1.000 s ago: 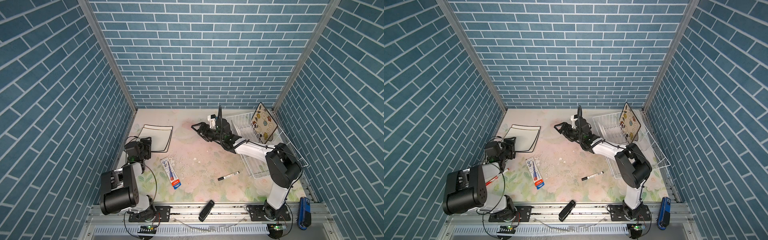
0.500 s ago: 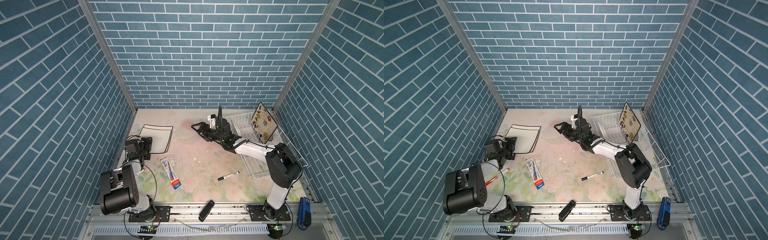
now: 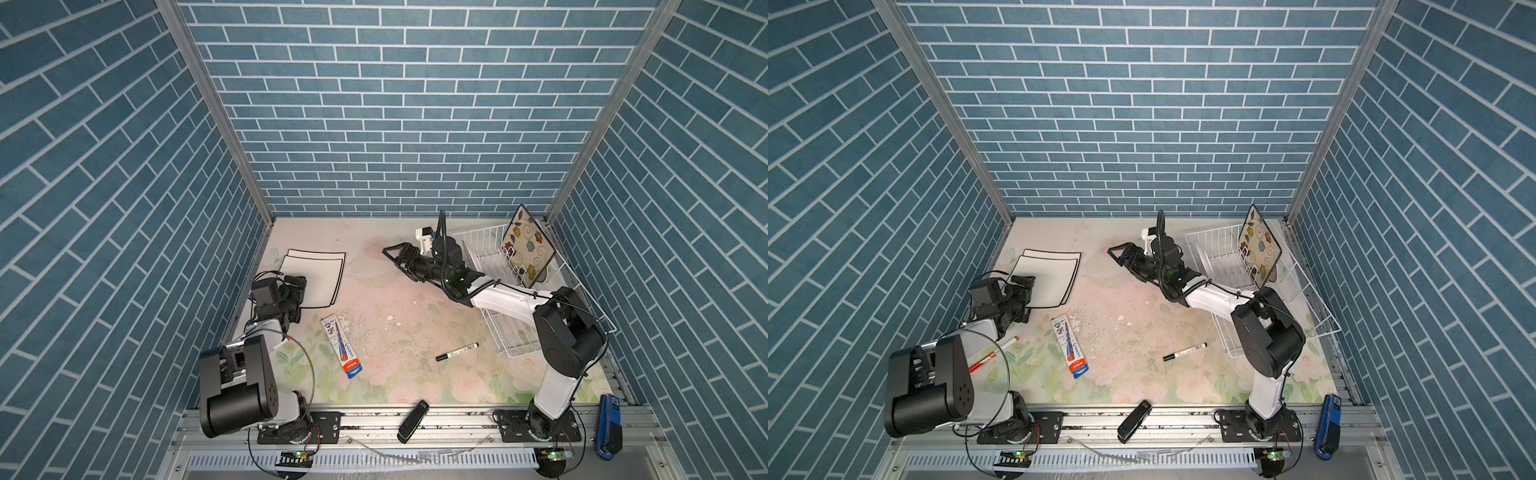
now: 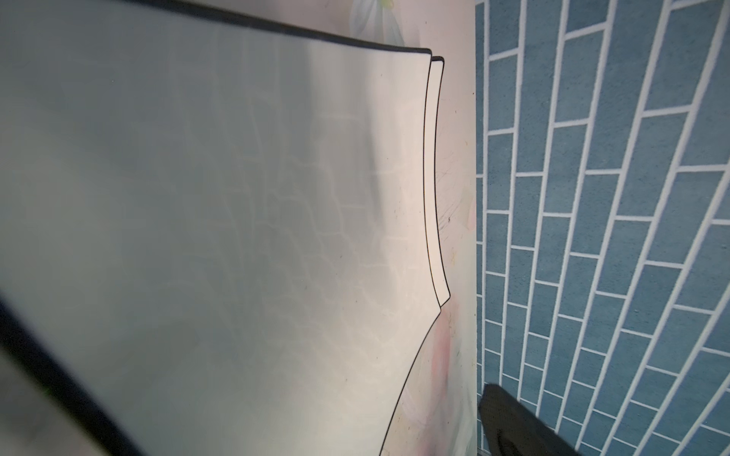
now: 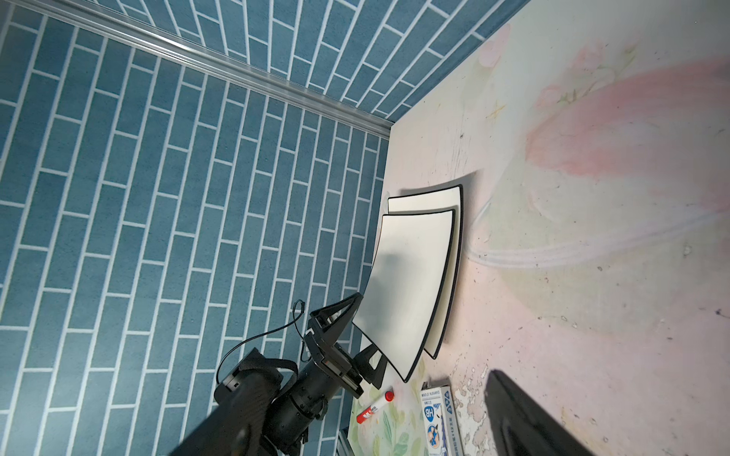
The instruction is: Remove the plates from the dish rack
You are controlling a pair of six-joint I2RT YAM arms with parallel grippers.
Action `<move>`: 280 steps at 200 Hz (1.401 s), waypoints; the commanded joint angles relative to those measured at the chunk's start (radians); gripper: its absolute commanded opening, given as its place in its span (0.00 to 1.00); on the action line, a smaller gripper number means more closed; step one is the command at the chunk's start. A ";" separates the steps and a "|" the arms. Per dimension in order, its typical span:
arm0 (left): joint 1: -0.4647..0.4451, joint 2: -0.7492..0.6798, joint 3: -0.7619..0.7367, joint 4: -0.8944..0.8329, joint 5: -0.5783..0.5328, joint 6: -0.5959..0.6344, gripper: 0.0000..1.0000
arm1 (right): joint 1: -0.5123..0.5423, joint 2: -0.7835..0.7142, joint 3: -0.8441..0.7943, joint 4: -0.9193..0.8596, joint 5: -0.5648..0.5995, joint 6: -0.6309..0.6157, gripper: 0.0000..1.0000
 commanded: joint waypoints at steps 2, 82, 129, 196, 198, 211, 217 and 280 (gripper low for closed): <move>-0.005 -0.007 0.031 0.007 -0.017 0.029 1.00 | 0.003 -0.047 -0.041 0.037 0.003 0.008 0.88; -0.017 0.024 0.057 -0.034 -0.017 0.037 1.00 | 0.000 -0.053 -0.052 0.042 0.006 0.006 0.88; -0.034 0.045 0.066 -0.049 -0.046 0.043 1.00 | 0.001 -0.059 -0.055 0.042 0.009 0.005 0.88; -0.046 0.085 0.123 -0.099 -0.056 0.072 1.00 | -0.002 -0.055 -0.053 0.039 0.007 0.004 0.88; -0.047 0.083 0.126 -0.102 -0.057 0.072 1.00 | -0.003 -0.055 -0.053 0.039 0.007 0.004 0.88; -0.050 0.092 0.137 -0.119 -0.062 0.070 1.00 | -0.004 -0.057 -0.054 0.038 0.007 0.004 0.88; -0.052 0.097 0.145 -0.129 -0.064 0.071 1.00 | -0.005 -0.059 -0.053 0.039 0.009 0.004 0.88; -0.075 0.148 0.177 -0.174 -0.077 0.072 1.00 | -0.009 -0.061 -0.053 0.036 0.010 0.002 0.88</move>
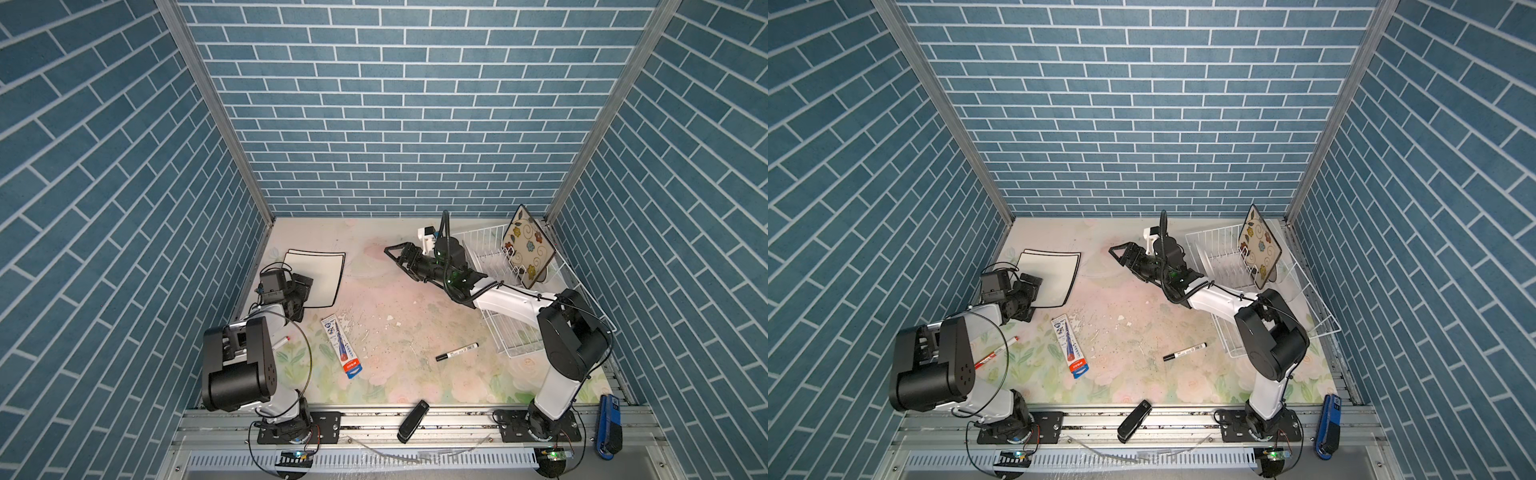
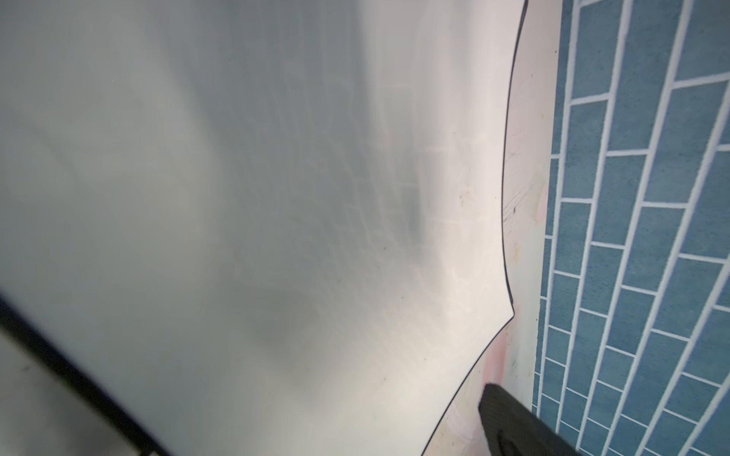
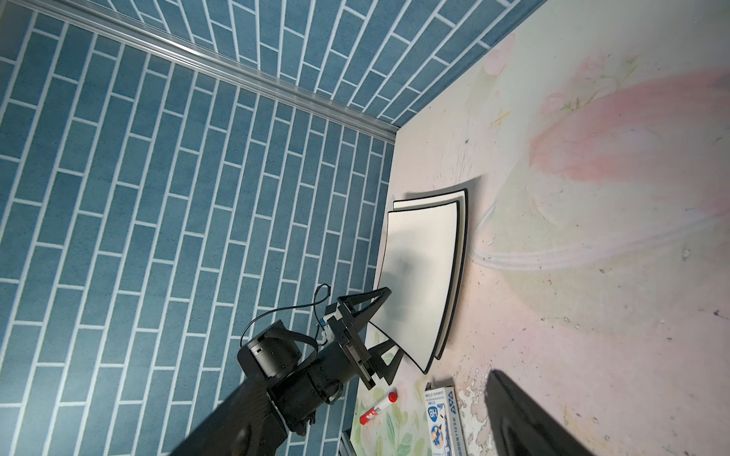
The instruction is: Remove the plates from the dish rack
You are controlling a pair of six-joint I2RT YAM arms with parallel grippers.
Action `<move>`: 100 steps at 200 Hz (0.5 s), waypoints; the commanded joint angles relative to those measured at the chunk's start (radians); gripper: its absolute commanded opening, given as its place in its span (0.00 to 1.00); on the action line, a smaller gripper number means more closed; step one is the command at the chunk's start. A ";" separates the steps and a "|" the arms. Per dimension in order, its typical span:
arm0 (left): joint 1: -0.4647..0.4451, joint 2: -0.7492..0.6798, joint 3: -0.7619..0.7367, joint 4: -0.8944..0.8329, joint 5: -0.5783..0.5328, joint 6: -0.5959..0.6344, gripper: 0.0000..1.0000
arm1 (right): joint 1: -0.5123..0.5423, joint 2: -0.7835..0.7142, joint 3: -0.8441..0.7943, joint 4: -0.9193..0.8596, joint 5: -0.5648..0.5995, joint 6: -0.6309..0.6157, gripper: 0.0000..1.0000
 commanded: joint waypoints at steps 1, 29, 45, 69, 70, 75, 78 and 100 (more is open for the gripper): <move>-0.015 0.019 0.036 0.001 -0.012 0.022 1.00 | -0.004 -0.034 -0.028 0.020 0.007 0.001 0.88; -0.030 0.035 0.079 -0.046 -0.039 0.021 1.00 | -0.006 -0.034 -0.028 0.020 0.005 0.002 0.88; -0.031 0.040 0.088 -0.058 -0.052 0.018 1.00 | -0.007 -0.035 -0.029 0.021 0.005 0.001 0.88; -0.032 0.043 0.097 -0.077 -0.058 0.020 1.00 | -0.006 -0.037 -0.035 0.024 0.005 0.001 0.88; -0.033 0.043 0.097 -0.078 -0.059 0.020 1.00 | -0.006 -0.037 -0.036 0.024 0.005 0.001 0.88; -0.033 0.042 0.099 -0.081 -0.061 0.020 1.00 | -0.010 -0.038 -0.037 0.024 0.005 0.002 0.88; -0.034 0.042 0.099 -0.083 -0.061 0.021 1.00 | -0.010 -0.038 -0.037 0.025 0.005 0.001 0.88; -0.034 0.038 0.092 -0.085 -0.061 0.021 1.00 | -0.009 -0.039 -0.040 0.027 0.005 0.002 0.88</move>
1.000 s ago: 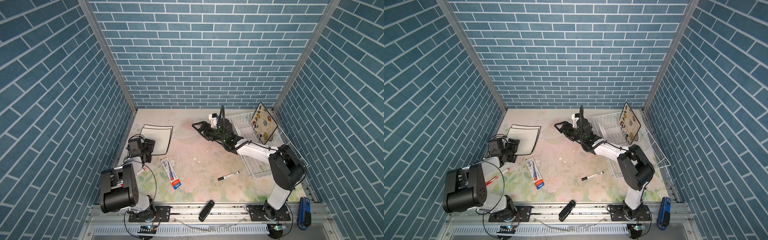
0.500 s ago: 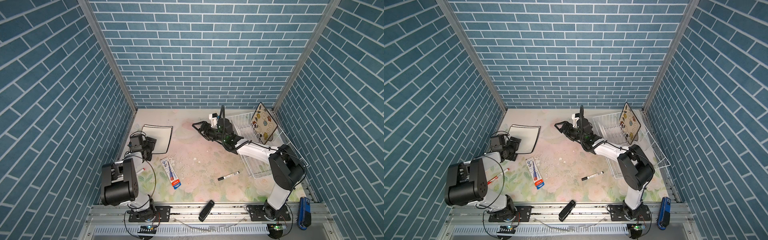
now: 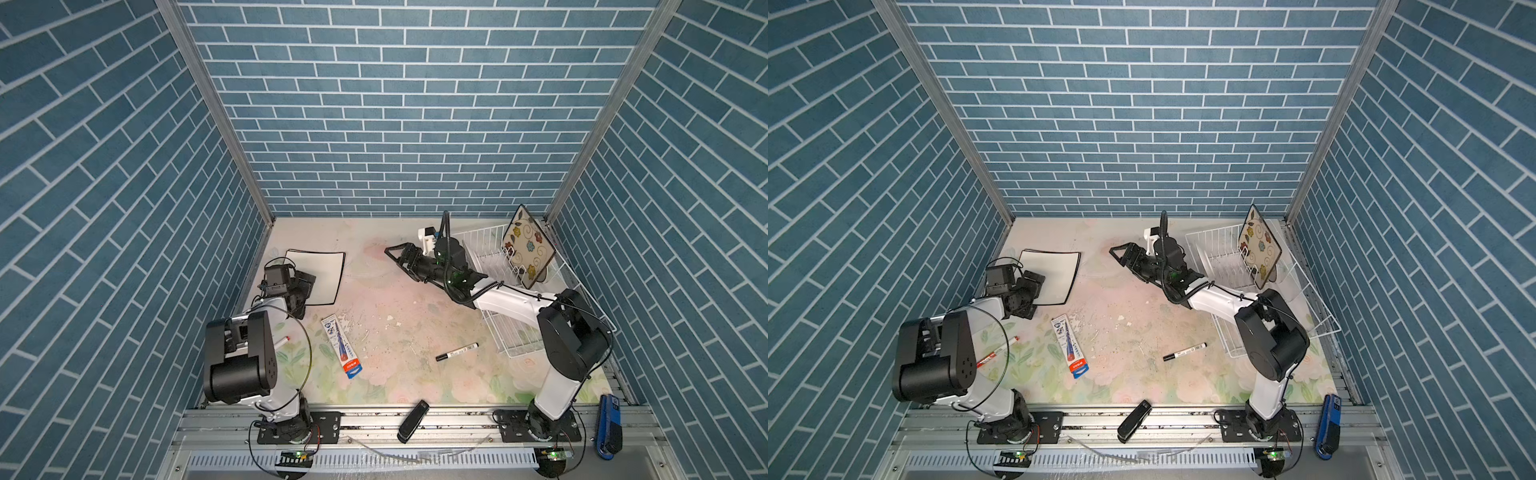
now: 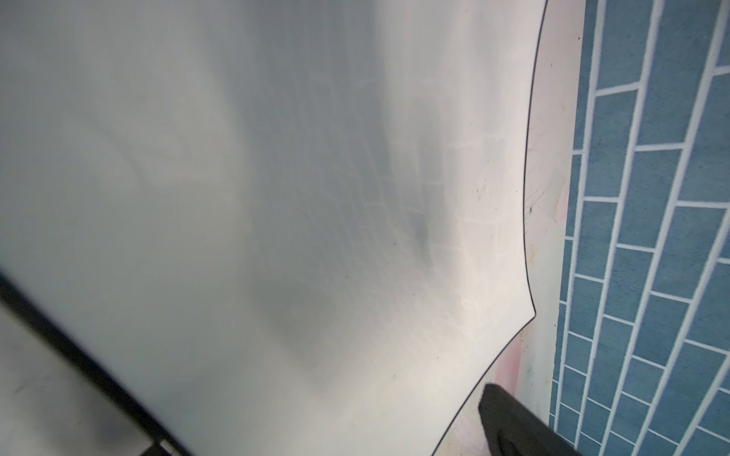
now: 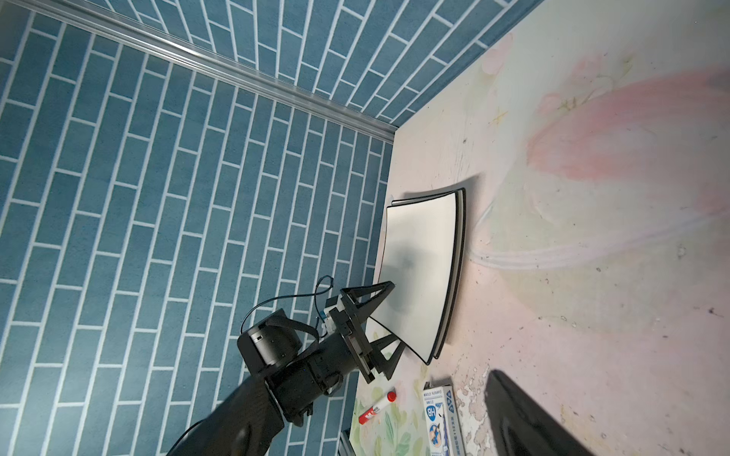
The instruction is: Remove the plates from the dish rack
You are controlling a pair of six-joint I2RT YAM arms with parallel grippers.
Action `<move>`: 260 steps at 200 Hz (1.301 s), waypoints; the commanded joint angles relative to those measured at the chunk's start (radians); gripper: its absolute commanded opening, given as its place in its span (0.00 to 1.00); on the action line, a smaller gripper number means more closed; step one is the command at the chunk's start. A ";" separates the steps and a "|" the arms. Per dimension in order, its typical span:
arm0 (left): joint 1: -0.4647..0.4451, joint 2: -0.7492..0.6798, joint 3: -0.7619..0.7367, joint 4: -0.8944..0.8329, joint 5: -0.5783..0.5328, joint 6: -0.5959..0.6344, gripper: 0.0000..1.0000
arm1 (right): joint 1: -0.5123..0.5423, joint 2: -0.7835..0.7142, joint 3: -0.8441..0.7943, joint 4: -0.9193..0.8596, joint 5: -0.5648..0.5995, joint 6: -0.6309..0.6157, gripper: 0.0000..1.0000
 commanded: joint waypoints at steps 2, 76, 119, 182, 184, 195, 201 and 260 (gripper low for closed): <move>-0.007 -0.004 0.023 -0.015 -0.018 0.023 1.00 | -0.004 -0.037 -0.030 0.025 0.005 0.003 0.88; -0.008 -0.029 0.008 -0.052 -0.053 0.032 1.00 | -0.005 -0.074 -0.058 0.010 0.021 0.000 0.88; -0.007 -0.092 -0.047 -0.063 -0.109 0.047 1.00 | -0.006 -0.110 -0.081 0.007 0.028 -0.002 0.88; -0.013 -0.275 -0.109 -0.100 -0.141 0.148 1.00 | -0.005 -0.219 -0.113 -0.158 0.082 -0.100 0.88; -0.014 -0.283 -0.109 -0.103 -0.145 0.159 1.00 | -0.006 -0.224 -0.114 -0.168 0.084 -0.106 0.88; -0.027 -0.331 -0.107 -0.126 -0.173 0.222 1.00 | -0.006 -0.253 -0.114 -0.225 0.097 -0.139 0.88; -0.034 -0.361 -0.103 -0.144 -0.186 0.259 1.00 | -0.006 -0.270 -0.113 -0.264 0.104 -0.162 0.88; -0.190 -0.659 -0.082 -0.214 -0.302 0.534 1.00 | -0.005 -0.440 0.056 -0.993 0.434 -0.495 0.89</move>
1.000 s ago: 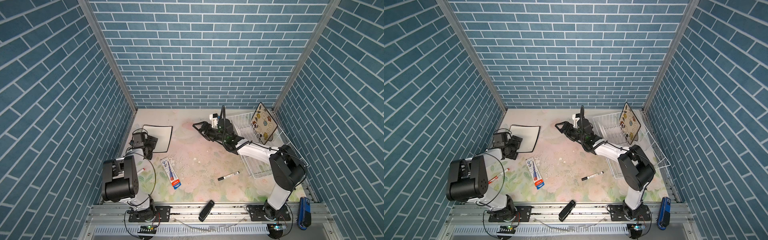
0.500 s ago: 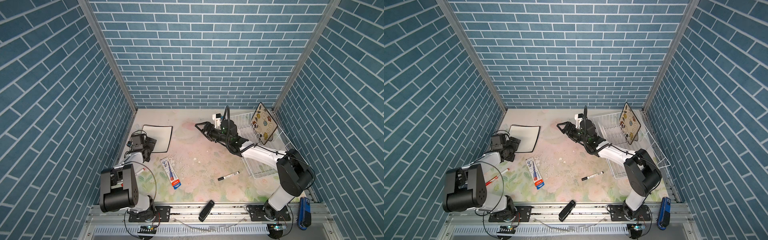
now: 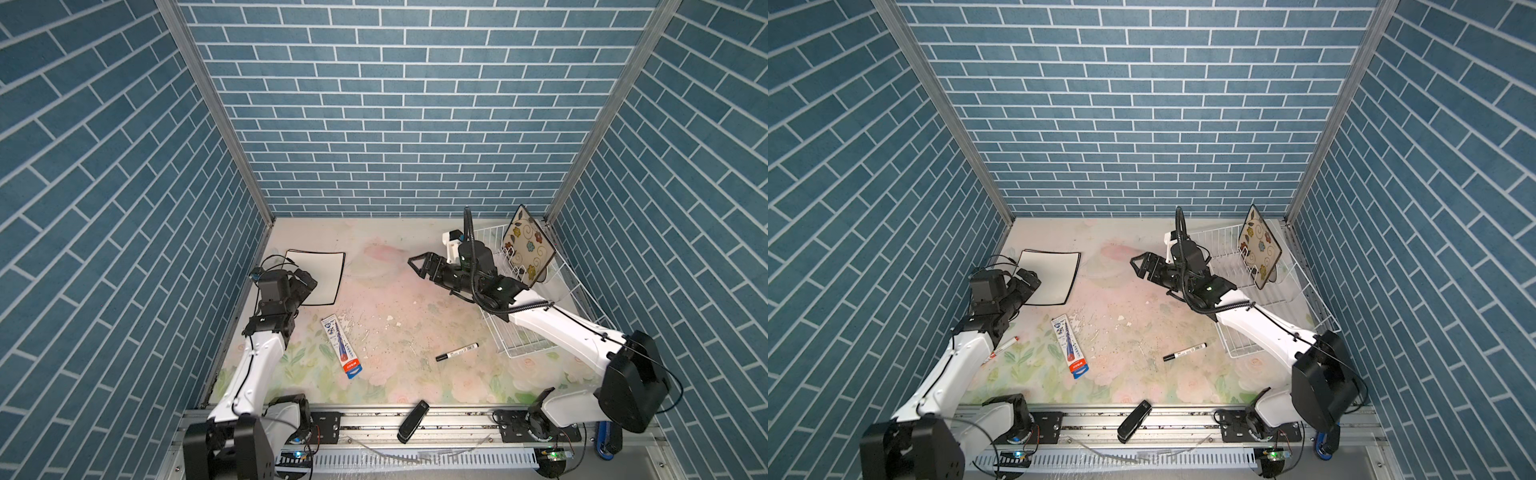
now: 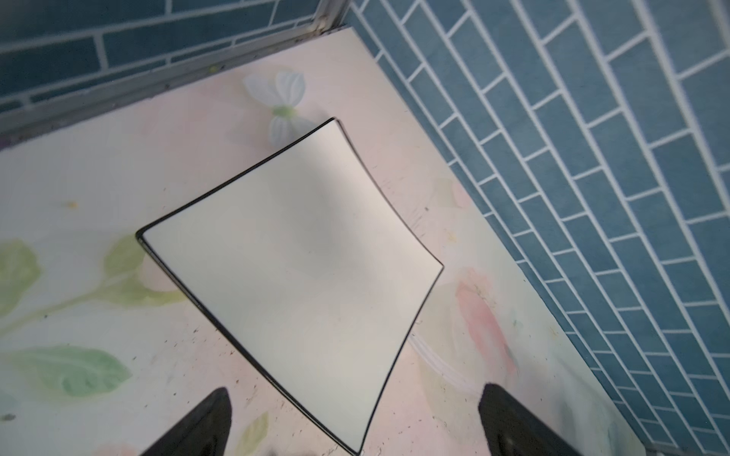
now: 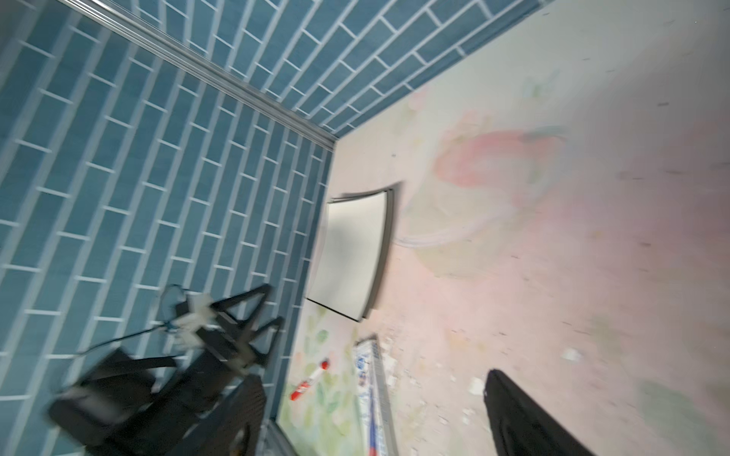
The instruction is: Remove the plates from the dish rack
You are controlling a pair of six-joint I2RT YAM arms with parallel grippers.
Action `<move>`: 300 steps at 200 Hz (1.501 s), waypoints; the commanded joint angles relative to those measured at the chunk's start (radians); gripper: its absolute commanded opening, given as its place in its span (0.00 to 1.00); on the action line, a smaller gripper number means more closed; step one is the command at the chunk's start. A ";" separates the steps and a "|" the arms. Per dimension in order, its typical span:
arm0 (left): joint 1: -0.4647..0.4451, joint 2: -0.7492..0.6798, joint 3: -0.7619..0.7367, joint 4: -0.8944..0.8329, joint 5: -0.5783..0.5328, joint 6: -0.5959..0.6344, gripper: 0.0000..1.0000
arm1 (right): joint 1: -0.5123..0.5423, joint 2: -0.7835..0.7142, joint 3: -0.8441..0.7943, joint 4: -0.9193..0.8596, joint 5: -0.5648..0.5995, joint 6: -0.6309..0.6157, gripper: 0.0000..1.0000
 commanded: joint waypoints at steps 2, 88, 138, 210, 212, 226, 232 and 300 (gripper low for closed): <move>-0.067 -0.088 0.019 -0.042 -0.059 0.184 1.00 | -0.002 -0.057 0.137 -0.447 0.227 -0.223 0.89; -0.315 -0.216 -0.028 0.177 0.013 0.352 1.00 | -0.093 -0.099 0.457 -1.150 0.671 -0.635 0.98; -0.463 -0.143 -0.009 0.193 -0.106 0.438 1.00 | -0.311 -0.009 0.696 -1.282 0.627 -0.793 0.98; -0.560 -0.047 -0.011 0.269 -0.086 0.457 1.00 | -0.648 0.305 0.957 -1.346 0.322 -0.913 0.93; -0.564 -0.045 -0.010 0.269 -0.090 0.457 1.00 | -0.655 0.315 0.965 -1.346 0.315 -0.914 0.93; -0.577 -0.037 -0.018 0.278 -0.099 0.455 1.00 | -0.686 0.372 1.013 -1.346 0.278 -0.920 0.91; -0.578 -0.037 -0.027 0.289 -0.102 0.450 1.00 | -0.696 0.395 1.039 -1.349 0.285 -0.919 0.91; -0.584 0.045 0.023 0.237 -0.048 0.415 1.00 | -0.790 0.684 1.404 -1.490 0.159 -0.939 0.89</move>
